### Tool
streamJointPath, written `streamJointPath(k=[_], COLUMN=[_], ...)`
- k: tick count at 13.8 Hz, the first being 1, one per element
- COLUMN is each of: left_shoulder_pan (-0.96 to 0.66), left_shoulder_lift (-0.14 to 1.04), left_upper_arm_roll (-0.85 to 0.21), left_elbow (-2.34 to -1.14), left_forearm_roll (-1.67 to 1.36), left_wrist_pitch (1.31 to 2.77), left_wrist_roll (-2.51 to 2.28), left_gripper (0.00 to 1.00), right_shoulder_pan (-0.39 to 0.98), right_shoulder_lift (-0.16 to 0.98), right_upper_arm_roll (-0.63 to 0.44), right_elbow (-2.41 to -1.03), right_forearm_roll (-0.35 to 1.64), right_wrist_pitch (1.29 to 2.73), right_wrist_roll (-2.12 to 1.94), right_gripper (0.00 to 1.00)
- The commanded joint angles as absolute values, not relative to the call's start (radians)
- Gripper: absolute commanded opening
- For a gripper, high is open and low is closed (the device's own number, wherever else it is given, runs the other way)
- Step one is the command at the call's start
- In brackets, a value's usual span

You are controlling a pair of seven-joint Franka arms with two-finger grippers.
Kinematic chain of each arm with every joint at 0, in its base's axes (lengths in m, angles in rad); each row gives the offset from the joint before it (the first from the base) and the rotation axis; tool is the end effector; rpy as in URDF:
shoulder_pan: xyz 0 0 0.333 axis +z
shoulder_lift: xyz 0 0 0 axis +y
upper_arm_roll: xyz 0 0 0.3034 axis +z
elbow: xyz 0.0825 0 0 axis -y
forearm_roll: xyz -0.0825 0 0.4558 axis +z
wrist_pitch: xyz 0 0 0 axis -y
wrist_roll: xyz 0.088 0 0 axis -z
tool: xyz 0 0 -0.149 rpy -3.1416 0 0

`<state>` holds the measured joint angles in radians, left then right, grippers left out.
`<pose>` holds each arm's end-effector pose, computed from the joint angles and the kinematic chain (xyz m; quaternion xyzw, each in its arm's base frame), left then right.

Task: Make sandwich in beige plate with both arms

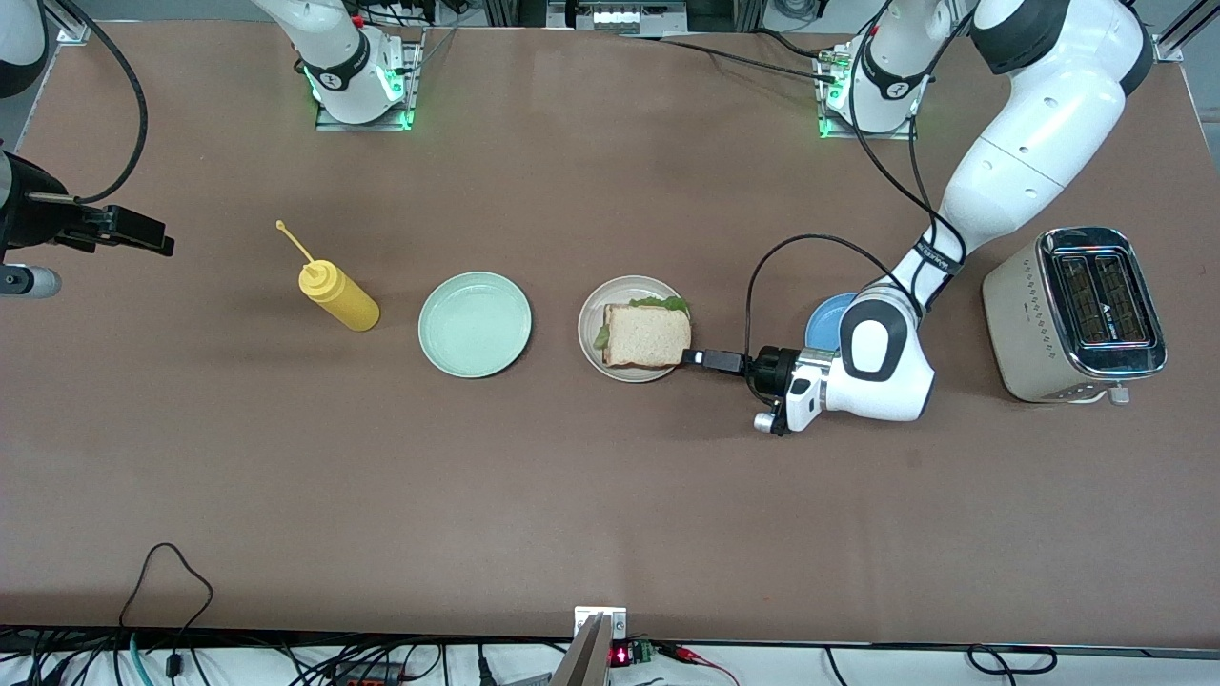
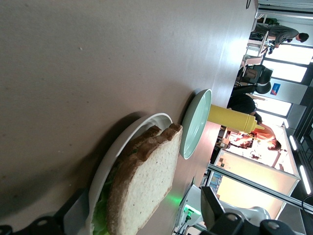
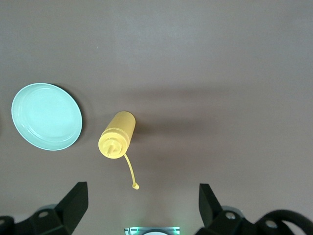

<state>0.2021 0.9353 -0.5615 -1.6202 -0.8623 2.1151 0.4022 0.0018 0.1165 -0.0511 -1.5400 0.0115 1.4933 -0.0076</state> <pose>0.6441 -0.2976 0.0682 0.8368 0.0043 -0.1556 0.5250 0.6404 -0.0286 0.5067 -0.9965 0.0209 0.0813 0.0051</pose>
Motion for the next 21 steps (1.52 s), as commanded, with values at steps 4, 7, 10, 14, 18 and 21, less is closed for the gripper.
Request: streamJointPath(k=[4,7,10,14,18,21], left_shoulder_pan=[0.337,0.363,0.383,0.38,0.354,0.217], left_shoulder_lift=[0.856,0.787,0.706,0.654,0.65,0.582], left_upper_arm_roll=[-0.557,-0.552,-0.551,-0.551,-0.54,-0.351], left_elbow=[-1.629,-1.631,-1.631,-1.611,-1.576,-1.554], left_forearm_roll=[-0.781,-0.749,-0.614,-0.347,-0.181,-0.132], left_wrist_pitch=[1.916,1.853,1.836,1.847,1.853,1.853], left_wrist_roll=[0.41,0.4,0.33,0.264,0.261,0.259], left_gripper=[1.0,1.0,1.0,1.0,1.0,1.0], right_shoulder_pan=[-0.006,-0.006,-0.006,-0.006,-0.006,-0.006], right_shoulder_lift=[0.12,0.12,0.12,0.12,0.12,0.12], right_upper_arm_roll=[-0.046,-0.046,-0.046,-0.046,-0.046,-0.046], right_elbow=[-1.526,-1.526,-1.526,-1.526,-1.526,-1.528], right_forearm_roll=[0.029,0.029,0.029,0.029,0.029,0.029], right_wrist_pitch=[1.477,1.477,1.477,1.477,1.477,1.476], right_wrist_roll=[-0.008,-0.011,-0.015,-0.017,-0.017,-0.017], right_gripper=[1.0,1.0,1.0,1.0,1.0,1.0])
